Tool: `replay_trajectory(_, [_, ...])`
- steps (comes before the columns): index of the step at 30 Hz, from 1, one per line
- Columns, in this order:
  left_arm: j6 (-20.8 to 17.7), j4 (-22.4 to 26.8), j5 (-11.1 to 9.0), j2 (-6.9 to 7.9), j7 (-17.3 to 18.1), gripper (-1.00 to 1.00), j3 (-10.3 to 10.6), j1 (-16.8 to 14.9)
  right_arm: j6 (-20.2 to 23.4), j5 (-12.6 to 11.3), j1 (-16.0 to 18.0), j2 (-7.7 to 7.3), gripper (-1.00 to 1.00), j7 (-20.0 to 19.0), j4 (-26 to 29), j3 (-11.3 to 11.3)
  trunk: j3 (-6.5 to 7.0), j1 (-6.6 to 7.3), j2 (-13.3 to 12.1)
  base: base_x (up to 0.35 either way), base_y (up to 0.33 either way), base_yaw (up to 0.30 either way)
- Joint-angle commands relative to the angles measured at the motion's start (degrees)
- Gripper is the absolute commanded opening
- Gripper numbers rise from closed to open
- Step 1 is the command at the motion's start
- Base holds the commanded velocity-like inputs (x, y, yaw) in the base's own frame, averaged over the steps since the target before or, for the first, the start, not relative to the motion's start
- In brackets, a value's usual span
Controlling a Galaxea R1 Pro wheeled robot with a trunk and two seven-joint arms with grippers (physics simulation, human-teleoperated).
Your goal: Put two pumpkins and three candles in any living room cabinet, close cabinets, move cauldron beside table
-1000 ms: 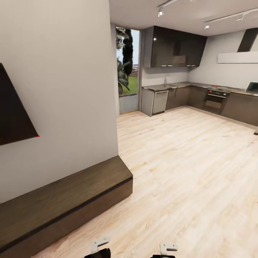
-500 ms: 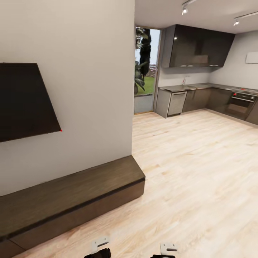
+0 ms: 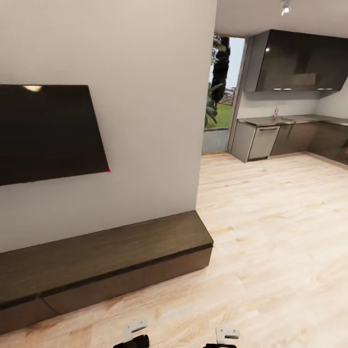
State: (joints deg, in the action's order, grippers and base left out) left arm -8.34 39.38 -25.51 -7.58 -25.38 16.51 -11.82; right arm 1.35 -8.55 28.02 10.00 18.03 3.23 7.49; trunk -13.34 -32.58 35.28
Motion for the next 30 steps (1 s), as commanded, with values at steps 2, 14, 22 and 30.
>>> replay_trajectory(2, [-0.2, 0.09, -0.39, 0.08, -0.46, 1.0, 0.23, -0.05, 0.14, -0.57, 0.02, 0.0, 1.0, 0.25, 0.06, 0.51, -0.09, -0.02, 0.08, 0.0, 0.0, 0.286])
replay_trajectory(14, [-0.18, 0.09, -0.34, 0.11, -0.46, 1.0, 0.19, -0.05, 0.14, -0.59, 0.02, 0.0, 1.0, 0.25, 0.02, 0.51, -0.09, -0.02, 0.08, 0.0, 0.0, 0.286])
replay_trajectory(22, [-0.18, 0.09, -0.34, 0.11, -0.46, 1.0, 0.19, -0.05, 0.14, -0.59, 0.02, 0.0, 1.0, 0.25, 0.02, 0.51, -0.09, -0.02, 0.08, 0.0, 0.0, 0.286])
replay_trajectory(30, [-0.18, 0.09, -0.33, 0.11, -0.46, 1.0, 0.19, -0.05, 0.14, -0.59, 0.02, 0.0, 1.0, 0.25, 0.02, 0.51, -0.09, -0.02, 0.08, 0.0, 0.0, 0.286])
